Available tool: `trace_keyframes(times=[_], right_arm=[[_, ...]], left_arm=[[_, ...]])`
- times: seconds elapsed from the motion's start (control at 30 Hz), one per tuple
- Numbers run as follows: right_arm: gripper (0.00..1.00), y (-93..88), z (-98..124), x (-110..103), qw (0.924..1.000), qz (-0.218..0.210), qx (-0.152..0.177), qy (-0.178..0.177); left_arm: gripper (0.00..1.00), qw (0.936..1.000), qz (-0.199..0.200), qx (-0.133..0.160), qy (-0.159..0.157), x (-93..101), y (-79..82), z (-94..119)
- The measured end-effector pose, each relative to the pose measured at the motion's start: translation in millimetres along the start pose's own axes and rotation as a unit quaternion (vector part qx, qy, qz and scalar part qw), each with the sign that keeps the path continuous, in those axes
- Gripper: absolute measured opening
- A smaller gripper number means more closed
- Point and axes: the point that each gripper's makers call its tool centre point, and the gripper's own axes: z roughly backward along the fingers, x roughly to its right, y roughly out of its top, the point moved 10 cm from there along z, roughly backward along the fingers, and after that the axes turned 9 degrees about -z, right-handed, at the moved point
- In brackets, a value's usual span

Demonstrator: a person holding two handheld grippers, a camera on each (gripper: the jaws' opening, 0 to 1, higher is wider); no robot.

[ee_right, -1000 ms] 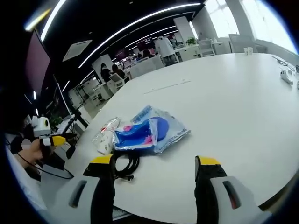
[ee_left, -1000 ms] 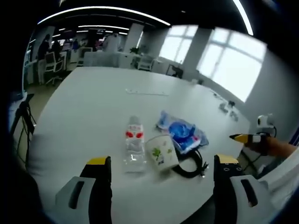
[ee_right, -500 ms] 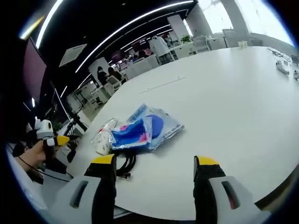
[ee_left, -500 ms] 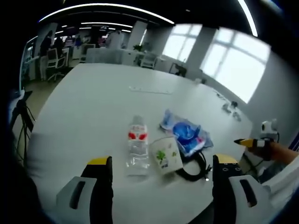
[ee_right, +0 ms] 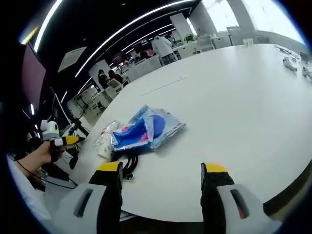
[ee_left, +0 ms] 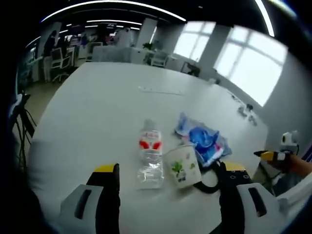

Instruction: Arrange the tabletop items into an orderly group along one side of the table until the central work area is clear of visible clutter.

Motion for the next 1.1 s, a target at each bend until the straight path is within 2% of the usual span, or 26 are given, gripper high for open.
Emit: trace_keyframes(times=[0.1, 0.6, 0.83, 1.1], right_arm=[[0.63, -0.5, 3.4, 2.4, 1.0000, -0.005, 0.004, -0.004], [0.62, -8.6, 15.0, 20.5, 0.9992, -0.029, 0.009, -0.024], [0.62, -8.2, 11.7, 21.9, 0.9992, -0.031, 0.005, -0.025], [0.62, -8.1, 10.6, 22.8, 0.9990, -0.032, 0.002, -0.030]], left_arm=[[0.75, 0.9998, -0.011, -0.008, 0.012, 1.4, 0.1, -3.0], [0.68, 0.9975, -0.022, -0.047, 0.048, -7.2, -3.1, -16.8], [0.66, 0.9961, -0.027, -0.069, 0.048, -4.9, -4.3, -23.6], [0.64, 0.9939, -0.033, -0.094, 0.047, -15.4, -6.0, -39.4]])
